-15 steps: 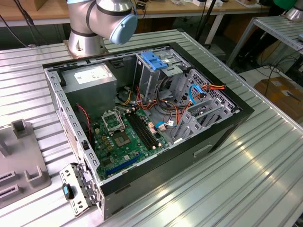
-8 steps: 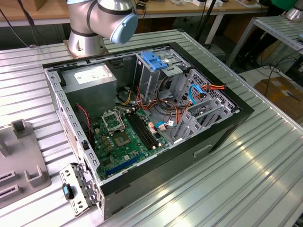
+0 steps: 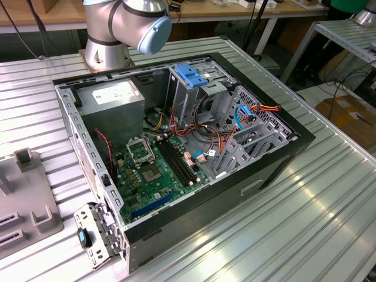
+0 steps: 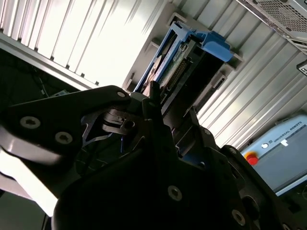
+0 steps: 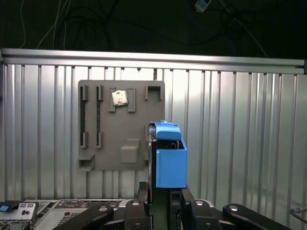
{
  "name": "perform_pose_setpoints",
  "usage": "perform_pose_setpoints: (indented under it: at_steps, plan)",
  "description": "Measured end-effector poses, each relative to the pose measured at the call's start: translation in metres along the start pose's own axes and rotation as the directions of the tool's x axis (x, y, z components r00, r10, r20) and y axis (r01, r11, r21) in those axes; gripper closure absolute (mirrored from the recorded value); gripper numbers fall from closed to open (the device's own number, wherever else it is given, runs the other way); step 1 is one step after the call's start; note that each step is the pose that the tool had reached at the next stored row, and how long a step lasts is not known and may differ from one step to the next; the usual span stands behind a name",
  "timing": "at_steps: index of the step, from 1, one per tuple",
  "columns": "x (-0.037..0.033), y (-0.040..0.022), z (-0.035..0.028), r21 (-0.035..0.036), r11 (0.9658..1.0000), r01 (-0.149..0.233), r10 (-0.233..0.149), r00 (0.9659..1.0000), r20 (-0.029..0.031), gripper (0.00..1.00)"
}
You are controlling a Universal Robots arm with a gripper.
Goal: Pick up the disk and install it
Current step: 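Pick up the disk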
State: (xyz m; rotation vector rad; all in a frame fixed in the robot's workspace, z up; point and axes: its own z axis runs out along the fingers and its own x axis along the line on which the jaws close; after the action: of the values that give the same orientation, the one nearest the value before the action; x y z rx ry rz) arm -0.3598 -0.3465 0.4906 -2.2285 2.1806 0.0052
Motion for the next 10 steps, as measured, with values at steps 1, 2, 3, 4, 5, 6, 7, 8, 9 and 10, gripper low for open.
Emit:
perform_pose_setpoints:
  at_steps: [1,2,3,4,5,6,7,8,9,10]
  plan:
    - [0.0000,-0.0031,0.0000,-0.0001,1.0000,0.000,0.000,1.0000,-0.0001,0.65]
    - [0.0001,-0.0063,0.0001,0.0000,1.0000,0.000,0.000,1.0000,0.0000,0.65]
    - [0.0002,-0.0087,0.0001,0.0000,1.0000,0.000,0.000,1.0000,0.0000,0.65]
    - [0.0002,-0.0103,0.0001,0.0000,1.0000,0.000,0.000,1.0000,0.0000,0.65]
    - [0.0003,-0.0118,0.0002,0.0000,1.0000,0.000,0.000,1.0000,0.0000,0.65]
    - [0.0003,-0.0131,0.0002,0.0000,1.0000,0.000,0.000,1.0000,0.0000,0.65]
    - [0.0003,-0.0145,0.0002,0.0001,1.0000,0.000,0.000,1.0000,0.0001,0.65]
    - [0.0003,-0.0159,0.0002,0.0000,1.0000,0.000,0.000,1.0000,0.0000,0.65]
    - [0.0004,-0.0175,0.0002,-0.0001,1.0000,0.000,0.000,1.0000,0.0000,0.65]
    - [0.0004,-0.0191,0.0002,0.0000,1.0000,0.000,0.000,1.0000,0.0000,0.65]
